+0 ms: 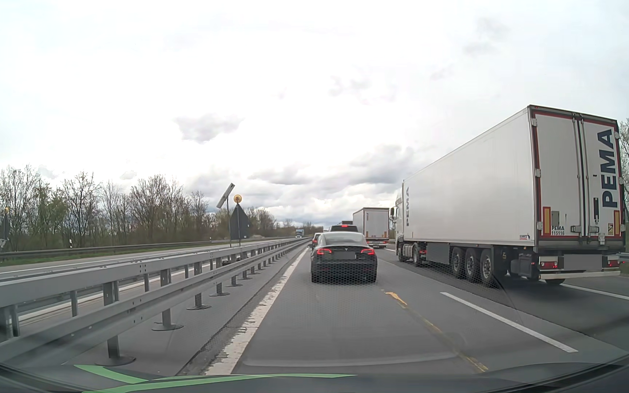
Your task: Follow the waypoints while adhering to traffic rules and regulations
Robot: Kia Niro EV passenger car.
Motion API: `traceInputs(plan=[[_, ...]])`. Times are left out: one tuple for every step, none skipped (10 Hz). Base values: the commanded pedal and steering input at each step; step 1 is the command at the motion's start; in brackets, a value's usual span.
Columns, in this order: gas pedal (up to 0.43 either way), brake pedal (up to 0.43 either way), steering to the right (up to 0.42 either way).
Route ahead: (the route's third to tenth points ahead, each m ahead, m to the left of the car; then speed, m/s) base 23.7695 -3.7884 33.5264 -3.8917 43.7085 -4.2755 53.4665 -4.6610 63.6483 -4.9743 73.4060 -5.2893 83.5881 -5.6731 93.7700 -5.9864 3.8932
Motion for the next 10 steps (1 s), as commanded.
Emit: traceInputs(plan=[[0.059, 0.000, -0.001], [0.059, 0.000, -0.001], [0.059, 0.000, -0.001], [0.059, 0.000, 0.000], [0.059, 0.000, 0.000], [0.059, 0.000, 0.000], [0.047, 0.000, 0.001], [0.047, 0.000, 0.001], [0.039, 0.000, 0.001], [0.028, 0.000, 0.001]])
